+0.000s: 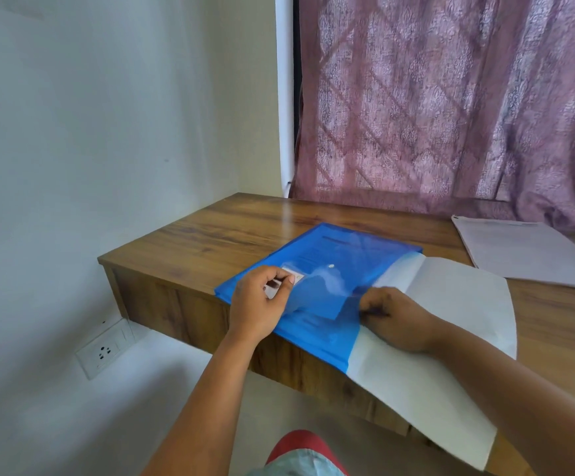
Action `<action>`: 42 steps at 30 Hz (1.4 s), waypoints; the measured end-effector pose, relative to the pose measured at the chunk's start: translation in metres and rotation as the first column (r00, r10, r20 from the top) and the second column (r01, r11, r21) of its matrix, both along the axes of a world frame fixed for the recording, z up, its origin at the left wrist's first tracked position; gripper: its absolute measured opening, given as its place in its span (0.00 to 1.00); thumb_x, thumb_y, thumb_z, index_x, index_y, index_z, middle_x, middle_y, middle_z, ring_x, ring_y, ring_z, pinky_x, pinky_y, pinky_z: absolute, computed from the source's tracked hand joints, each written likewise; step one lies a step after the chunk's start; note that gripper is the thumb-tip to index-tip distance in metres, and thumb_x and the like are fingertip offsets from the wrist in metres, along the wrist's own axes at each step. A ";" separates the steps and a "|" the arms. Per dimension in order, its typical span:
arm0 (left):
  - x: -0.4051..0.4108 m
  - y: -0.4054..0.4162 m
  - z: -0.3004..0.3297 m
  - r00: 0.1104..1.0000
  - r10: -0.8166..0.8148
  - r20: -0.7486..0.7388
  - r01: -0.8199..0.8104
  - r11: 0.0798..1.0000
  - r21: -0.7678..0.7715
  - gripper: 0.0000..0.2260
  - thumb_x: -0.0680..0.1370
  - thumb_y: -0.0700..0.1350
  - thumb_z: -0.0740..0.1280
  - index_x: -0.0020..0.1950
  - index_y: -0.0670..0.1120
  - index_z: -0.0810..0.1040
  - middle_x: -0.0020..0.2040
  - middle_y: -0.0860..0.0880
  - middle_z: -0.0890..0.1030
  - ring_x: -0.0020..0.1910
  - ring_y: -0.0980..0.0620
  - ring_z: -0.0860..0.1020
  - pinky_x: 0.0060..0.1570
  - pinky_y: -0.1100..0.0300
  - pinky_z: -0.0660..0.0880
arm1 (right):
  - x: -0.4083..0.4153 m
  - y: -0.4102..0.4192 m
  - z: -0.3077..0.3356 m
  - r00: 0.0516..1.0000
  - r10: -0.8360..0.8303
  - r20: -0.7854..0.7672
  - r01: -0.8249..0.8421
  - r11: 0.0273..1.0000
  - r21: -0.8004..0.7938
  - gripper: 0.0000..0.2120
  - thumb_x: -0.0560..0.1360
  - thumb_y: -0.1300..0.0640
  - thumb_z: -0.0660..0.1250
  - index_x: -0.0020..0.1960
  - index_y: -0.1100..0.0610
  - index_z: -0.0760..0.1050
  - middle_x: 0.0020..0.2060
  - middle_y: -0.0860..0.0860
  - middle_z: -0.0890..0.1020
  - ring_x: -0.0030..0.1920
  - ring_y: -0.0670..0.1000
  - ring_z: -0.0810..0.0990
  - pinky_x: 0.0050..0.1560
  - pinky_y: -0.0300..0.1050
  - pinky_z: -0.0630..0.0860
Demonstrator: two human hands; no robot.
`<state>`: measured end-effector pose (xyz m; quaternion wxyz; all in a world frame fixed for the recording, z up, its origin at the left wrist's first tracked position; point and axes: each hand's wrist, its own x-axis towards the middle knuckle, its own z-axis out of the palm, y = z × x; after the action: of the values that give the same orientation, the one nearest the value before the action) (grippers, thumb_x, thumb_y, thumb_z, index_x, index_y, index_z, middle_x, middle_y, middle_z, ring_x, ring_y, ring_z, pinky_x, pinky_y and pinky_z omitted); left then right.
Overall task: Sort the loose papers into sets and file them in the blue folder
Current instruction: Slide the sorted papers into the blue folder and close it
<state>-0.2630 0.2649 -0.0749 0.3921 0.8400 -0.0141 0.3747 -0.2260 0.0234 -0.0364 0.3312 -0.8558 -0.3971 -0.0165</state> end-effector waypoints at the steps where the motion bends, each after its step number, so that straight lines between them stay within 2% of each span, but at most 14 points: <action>1: 0.001 0.001 -0.002 1.000 0.000 0.004 0.000 1.000 0.016 0.03 0.77 0.48 0.70 0.47 0.49 0.80 0.44 0.57 0.80 0.47 0.61 0.78 0.43 0.63 0.79 | 0.001 -0.004 0.000 1.000 0.006 -0.028 -0.005 1.000 0.022 0.22 0.72 0.69 0.66 0.33 0.41 0.76 0.34 0.39 0.77 0.39 0.36 0.77 0.45 0.28 0.69; 7: -0.002 0.003 0.000 0.997 -0.013 -0.077 0.023 0.991 0.133 0.10 0.75 0.58 0.69 0.46 0.53 0.80 0.45 0.59 0.81 0.50 0.60 0.78 0.47 0.58 0.79 | 0.001 -0.017 0.001 0.999 0.039 0.032 -0.040 0.999 0.023 0.08 0.71 0.67 0.73 0.41 0.54 0.84 0.37 0.43 0.83 0.39 0.44 0.81 0.46 0.29 0.74; 11: -0.010 -0.007 0.018 0.950 0.167 -0.266 -0.015 0.870 0.492 0.31 0.63 0.77 0.60 0.53 0.57 0.80 0.56 0.61 0.79 0.65 0.60 0.68 0.70 0.44 0.59 | 0.014 -0.027 -0.008 0.950 -0.254 0.184 0.217 0.955 0.202 0.10 0.65 0.58 0.80 0.38 0.51 0.79 0.37 0.46 0.81 0.39 0.43 0.79 0.42 0.29 0.74; 15: -0.016 -0.030 0.034 0.888 0.042 -0.458 0.203 0.857 0.473 0.36 0.61 0.78 0.63 0.65 0.61 0.75 0.68 0.64 0.71 0.74 0.61 0.59 0.74 0.41 0.45 | 0.033 -0.045 -0.007 0.899 -0.430 0.085 0.437 0.894 -0.101 0.09 0.71 0.46 0.74 0.48 0.45 0.78 0.48 0.47 0.78 0.49 0.47 0.75 0.50 0.38 0.69; 18: -0.014 -0.042 0.034 0.770 -0.028 -0.638 0.369 0.834 0.409 0.33 0.68 0.72 0.65 0.71 0.63 0.68 0.75 0.63 0.63 0.76 0.58 0.55 0.74 0.39 0.46 | 0.043 -0.060 0.004 0.931 -0.364 0.020 0.348 0.871 -0.346 0.12 0.79 0.45 0.63 0.60 0.43 0.77 0.61 0.45 0.76 0.61 0.49 0.71 0.67 0.44 0.65; 21: -0.006 -0.044 0.039 0.688 -0.018 -0.725 0.407 0.837 0.365 0.33 0.70 0.71 0.64 0.73 0.63 0.65 0.77 0.61 0.60 0.77 0.56 0.54 0.74 0.39 0.47 | 0.049 -0.071 0.015 0.949 -0.293 -0.117 0.218 0.877 -0.428 0.16 0.82 0.50 0.57 0.68 0.43 0.72 0.62 0.39 0.69 0.65 0.45 0.67 0.72 0.43 0.57; 23: -0.001 -0.045 0.046 0.647 0.014 -0.762 0.412 0.835 0.365 0.33 0.70 0.71 0.64 0.74 0.63 0.65 0.77 0.60 0.60 0.77 0.54 0.57 0.74 0.40 0.51 | 0.055 -0.076 0.015 0.914 -0.322 -0.246 0.242 0.921 -0.307 0.14 0.82 0.52 0.60 0.65 0.42 0.75 0.60 0.39 0.71 0.62 0.45 0.69 0.68 0.42 0.62; 26: 0.005 -0.050 0.061 0.596 0.115 -0.795 0.422 0.797 0.432 0.32 0.71 0.69 0.67 0.73 0.61 0.67 0.75 0.56 0.65 0.73 0.50 0.64 0.71 0.46 0.61 | 0.066 -0.088 0.012 0.851 -0.375 -0.368 0.431 0.898 0.083 0.08 0.77 0.58 0.68 0.52 0.47 0.82 0.50 0.46 0.83 0.51 0.48 0.80 0.52 0.37 0.74; 29: 0.015 -0.062 0.083 0.656 0.099 -0.749 0.446 0.750 0.489 0.23 0.74 0.65 0.67 0.65 0.57 0.75 0.70 0.52 0.72 0.66 0.50 0.71 0.65 0.52 0.69 | 0.083 -0.114 0.018 0.828 -0.398 -0.395 0.524 0.800 0.293 0.07 0.74 0.62 0.71 0.49 0.52 0.84 0.47 0.49 0.85 0.52 0.51 0.82 0.57 0.42 0.77; 32: 0.032 -0.090 0.104 0.700 -0.072 -0.710 0.527 0.723 0.446 0.18 0.77 0.59 0.66 0.65 0.55 0.76 0.67 0.54 0.75 0.66 0.53 0.72 0.66 0.54 0.68 | 0.102 -0.148 0.023 0.789 -0.544 -0.284 0.610 0.747 0.263 0.06 0.74 0.59 0.71 0.48 0.49 0.82 0.48 0.47 0.84 0.52 0.49 0.80 0.55 0.40 0.72; 36: 0.072 -0.155 0.119 0.747 -0.185 -0.639 0.592 0.623 0.511 0.14 0.80 0.53 0.64 0.63 0.50 0.78 0.63 0.53 0.78 0.61 0.52 0.75 0.61 0.58 0.70 | 0.123 -0.212 0.009 0.625 -0.780 0.022 0.777 0.625 0.076 0.10 0.75 0.59 0.69 0.56 0.52 0.80 0.59 0.52 0.80 0.50 0.52 0.78 0.56 0.42 0.70; 38: 0.095 -0.187 0.118 0.789 -0.184 -0.587 0.569 0.579 0.584 0.14 0.81 0.54 0.62 0.63 0.51 0.77 0.63 0.53 0.77 0.61 0.52 0.75 0.61 0.56 0.71 | 0.129 -0.239 0.005 0.529 -0.847 0.049 0.835 0.530 0.149 0.12 0.75 0.59 0.68 0.57 0.53 0.80 0.62 0.56 0.77 0.50 0.54 0.76 0.57 0.45 0.70; 40: 0.120 -0.213 0.114 0.807 -0.206 -0.553 0.554 0.590 0.588 0.13 0.81 0.54 0.61 0.62 0.50 0.76 0.62 0.51 0.77 0.60 0.51 0.75 0.59 0.56 0.71 | 0.134 -0.255 0.006 0.447 -0.893 0.057 0.859 0.446 0.250 0.14 0.75 0.58 0.68 0.60 0.55 0.78 0.64 0.58 0.75 0.59 0.58 0.74 0.63 0.49 0.70; 42: 0.144 -0.240 0.109 0.789 -0.245 -0.563 0.558 0.670 0.490 0.13 0.81 0.51 0.63 0.61 0.47 0.76 0.60 0.50 0.78 0.59 0.49 0.75 0.55 0.58 0.71 | 0.140 -0.265 0.004 0.408 -0.912 0.039 0.901 0.409 0.146 0.20 0.76 0.53 0.68 0.67 0.57 0.74 0.67 0.61 0.71 0.68 0.61 0.67 0.70 0.52 0.63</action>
<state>-0.1186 0.0252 0.0338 0.1517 0.9583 -0.2384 0.0424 -0.0857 -0.2416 -0.0323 0.2897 -0.9138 0.1128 -0.2613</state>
